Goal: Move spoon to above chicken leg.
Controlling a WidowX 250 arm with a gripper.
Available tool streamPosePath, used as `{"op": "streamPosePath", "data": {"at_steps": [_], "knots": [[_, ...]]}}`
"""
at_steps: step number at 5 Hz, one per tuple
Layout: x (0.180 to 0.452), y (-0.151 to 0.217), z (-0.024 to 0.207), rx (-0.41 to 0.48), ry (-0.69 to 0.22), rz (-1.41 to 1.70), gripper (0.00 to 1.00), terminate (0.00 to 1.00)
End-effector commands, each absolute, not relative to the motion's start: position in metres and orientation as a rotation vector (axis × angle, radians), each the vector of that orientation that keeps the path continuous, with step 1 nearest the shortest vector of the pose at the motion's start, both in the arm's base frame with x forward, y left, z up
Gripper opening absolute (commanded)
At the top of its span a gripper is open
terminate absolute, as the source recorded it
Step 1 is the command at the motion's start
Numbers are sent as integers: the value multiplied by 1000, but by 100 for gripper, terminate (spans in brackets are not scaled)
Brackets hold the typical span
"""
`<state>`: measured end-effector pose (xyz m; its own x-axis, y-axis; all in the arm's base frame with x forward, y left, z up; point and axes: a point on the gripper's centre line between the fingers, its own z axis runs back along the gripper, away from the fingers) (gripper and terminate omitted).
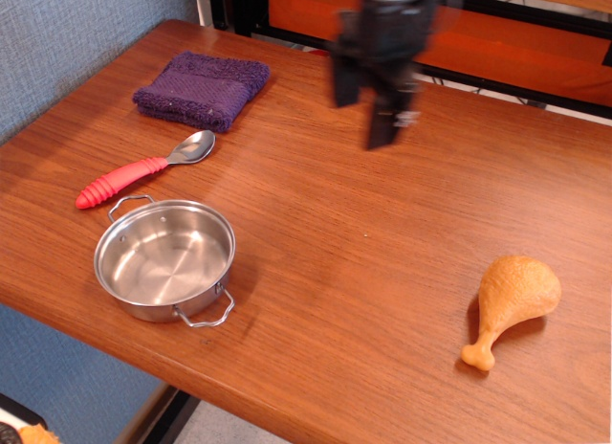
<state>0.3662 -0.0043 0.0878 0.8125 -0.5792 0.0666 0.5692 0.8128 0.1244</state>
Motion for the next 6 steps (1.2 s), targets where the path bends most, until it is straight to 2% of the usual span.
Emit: {"op": "streamPosePath", "data": {"at_steps": [1,2,3,5,6], "knots": [[327,92,97,110,-127,-465,100,0],[320,131,90,119,-94,-402,100,0],[300,163,78,116,-81,-325,100,0],[291,174,55,99,-16,-320,100,0],[289,164,54,83,-39,-354,100,0]]}}
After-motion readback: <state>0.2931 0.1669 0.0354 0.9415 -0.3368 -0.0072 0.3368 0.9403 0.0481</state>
